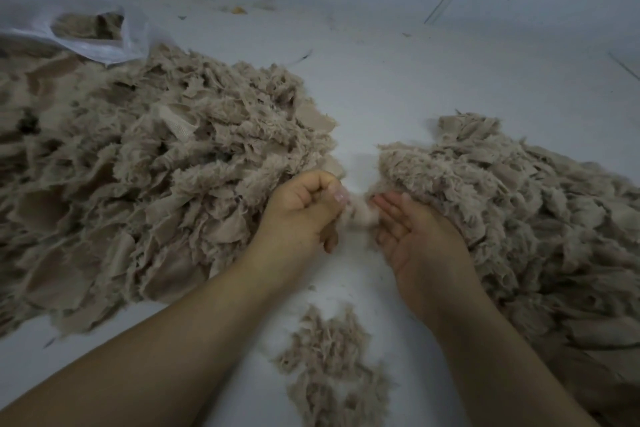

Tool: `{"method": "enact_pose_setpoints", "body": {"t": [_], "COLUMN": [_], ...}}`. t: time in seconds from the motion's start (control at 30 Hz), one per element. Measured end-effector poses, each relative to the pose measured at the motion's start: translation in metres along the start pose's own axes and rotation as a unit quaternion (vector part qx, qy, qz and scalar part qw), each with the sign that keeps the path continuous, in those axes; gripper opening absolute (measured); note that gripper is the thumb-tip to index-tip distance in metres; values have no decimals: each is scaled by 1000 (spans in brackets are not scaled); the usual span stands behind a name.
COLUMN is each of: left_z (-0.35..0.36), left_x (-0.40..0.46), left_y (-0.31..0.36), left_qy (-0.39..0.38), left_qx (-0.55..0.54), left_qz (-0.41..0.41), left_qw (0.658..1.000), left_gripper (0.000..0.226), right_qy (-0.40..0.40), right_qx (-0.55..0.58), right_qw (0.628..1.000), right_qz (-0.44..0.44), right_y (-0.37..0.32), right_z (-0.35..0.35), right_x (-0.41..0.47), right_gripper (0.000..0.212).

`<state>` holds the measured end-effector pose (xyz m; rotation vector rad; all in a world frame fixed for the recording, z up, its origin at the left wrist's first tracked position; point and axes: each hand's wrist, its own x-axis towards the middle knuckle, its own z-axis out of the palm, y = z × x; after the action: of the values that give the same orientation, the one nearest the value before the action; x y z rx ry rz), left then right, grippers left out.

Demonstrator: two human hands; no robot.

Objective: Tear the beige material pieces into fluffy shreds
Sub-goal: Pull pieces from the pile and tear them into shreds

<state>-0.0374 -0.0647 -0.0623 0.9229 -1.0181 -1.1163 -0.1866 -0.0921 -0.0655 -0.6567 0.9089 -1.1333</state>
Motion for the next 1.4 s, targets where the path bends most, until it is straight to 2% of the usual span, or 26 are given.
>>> {"method": "enact_pose_setpoints", "body": {"t": [0.07, 0.1, 0.17, 0.23, 0.3, 0.37, 0.43, 0.5, 0.53, 0.57, 0.63, 0.7, 0.73, 0.8, 1.0, 1.13, 1.23, 1.33, 1.4], "left_z": [-3, -5, -7, -4, -1, -1, 1, 3, 4, 4, 5, 5, 4, 4, 1, 2, 3, 1, 3], "left_x": [2, 3, 2, -1, -3, -3, -5, -8, -9, -10, -12, -11, -10, -6, -2, -1, -2, -3, -3], "left_y": [3, 4, 1, -4, -7, -8, -7, -5, -4, -4, -2, 0, 0, -2, -3, -2, -4, -6, -7], "left_qy": [28, 43, 57, 54, 55, 43, 1, -46, -62, -63, -26, 18, 27, 33, -13, -22, 20, 64, 72], "left_qx": [-68, -51, 47, 117, 169, 245, 329, 392, 399, 387, 321, 240, 216, 216, 189, 197, 174, 157, 172], "left_qz": [6, 11, 13, 16, 60, 139, 220, 270, 280, 281, 242, 142, 92, 34, -29, -30, 8, 45, 69], "left_qw": [997, 998, 997, 992, 982, 959, 918, 878, 871, 876, 915, 960, 972, 975, 982, 980, 985, 985, 980], "left_gripper": [22, 23, 24, 21, 19, 13, 8, 7, 5, 4, 5, 11, 12, 13, 16, 13, 21, 31, 28], "right_qy": [-1, 0, -3, -17, -40, -63, -82, -102, -106, -103, -90, -87, -90, -95, -106, -113, -103, -91, -82], "right_qx": [-5, -9, -33, -104, -168, -180, -165, -146, -140, -138, -138, -144, -148, -154, -108, -109, -129, -107, -91], "right_qw": [1000, 1000, 999, 994, 984, 980, 981, 983, 983, 983, 985, 984, 983, 982, 987, 986, 985, 989, 992], "right_qz": [0, -2, -14, -31, -53, -55, -52, -56, -59, -59, -57, -58, -59, -61, -58, -55, -50, -43, -41], "right_y": [0, 1, 3, 4, 5, 2, 1, 2, 2, 3, 4, 4, 3, 2, 3, 3, 4, 3, 1], "right_z": [-1, -2, -4, -6, -6, -4, -4, -5, -5, -6, -8, -10, -9, -8, -6, -7, -7, -4, -2], "right_x": [0, 0, -1, -2, -4, -7, -8, -8, -8, -8, -8, -7, -8, -8, -5, -6, -5, -5, -5], "right_gripper": [29, 27, 17, 8, 13, 17, 32, 39, 39, 35, 27, 23, 22, 24, 22, 20, 10, 22, 23]}}
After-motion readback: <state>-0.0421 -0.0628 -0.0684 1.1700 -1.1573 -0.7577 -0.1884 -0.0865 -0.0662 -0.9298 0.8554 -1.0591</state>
